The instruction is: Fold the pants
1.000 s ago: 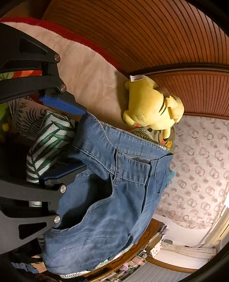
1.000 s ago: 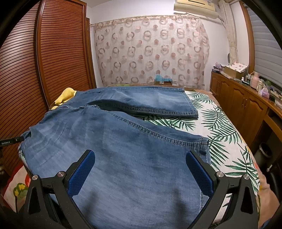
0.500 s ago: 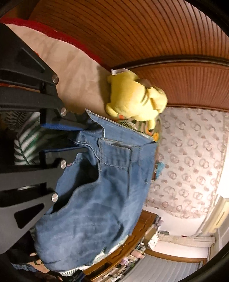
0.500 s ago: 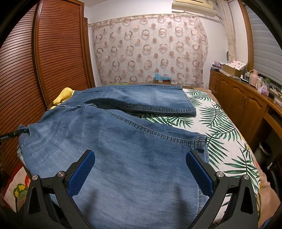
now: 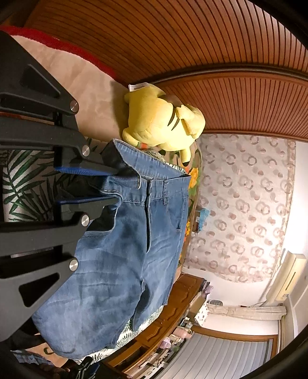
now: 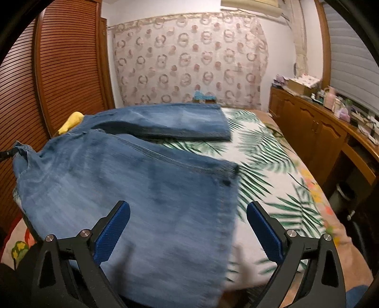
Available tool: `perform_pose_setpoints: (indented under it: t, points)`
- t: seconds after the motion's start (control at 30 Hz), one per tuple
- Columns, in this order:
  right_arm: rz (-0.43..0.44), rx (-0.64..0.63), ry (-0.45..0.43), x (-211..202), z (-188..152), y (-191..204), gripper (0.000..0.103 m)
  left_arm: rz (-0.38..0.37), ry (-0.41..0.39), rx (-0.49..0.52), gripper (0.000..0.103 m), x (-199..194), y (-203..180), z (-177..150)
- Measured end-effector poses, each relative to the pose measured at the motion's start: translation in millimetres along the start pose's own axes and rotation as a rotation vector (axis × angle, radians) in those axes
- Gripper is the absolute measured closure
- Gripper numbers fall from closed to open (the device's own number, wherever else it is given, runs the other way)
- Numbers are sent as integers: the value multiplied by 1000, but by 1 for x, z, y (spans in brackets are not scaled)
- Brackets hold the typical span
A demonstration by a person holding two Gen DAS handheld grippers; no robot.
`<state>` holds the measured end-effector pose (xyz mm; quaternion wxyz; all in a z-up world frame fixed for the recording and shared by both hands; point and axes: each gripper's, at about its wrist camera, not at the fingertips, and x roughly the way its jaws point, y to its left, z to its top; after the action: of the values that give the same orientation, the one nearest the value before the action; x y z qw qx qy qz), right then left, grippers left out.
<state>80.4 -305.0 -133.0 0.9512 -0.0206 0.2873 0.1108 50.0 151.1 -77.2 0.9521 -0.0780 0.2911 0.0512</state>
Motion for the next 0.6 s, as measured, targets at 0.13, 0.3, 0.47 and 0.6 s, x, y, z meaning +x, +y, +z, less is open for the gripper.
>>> perform_pose_setpoints:
  t: [0.13, 0.3, 0.47, 0.6]
  points:
    - [-7, 13, 45, -5, -10, -10, 8, 5, 8, -2, 86, 3, -2, -3]
    - [-8, -15, 88, -10, -14, -9, 14, 8, 7, 1, 86, 4, -3, -4]
    - [10, -22, 118, -5, -11, -12, 29, 18, -5, 25, 87, 3, -8, -4]
    - [20, -38, 128, -8, -6, -8, 53, 8, -21, 25, 87, 1, -10, 2]
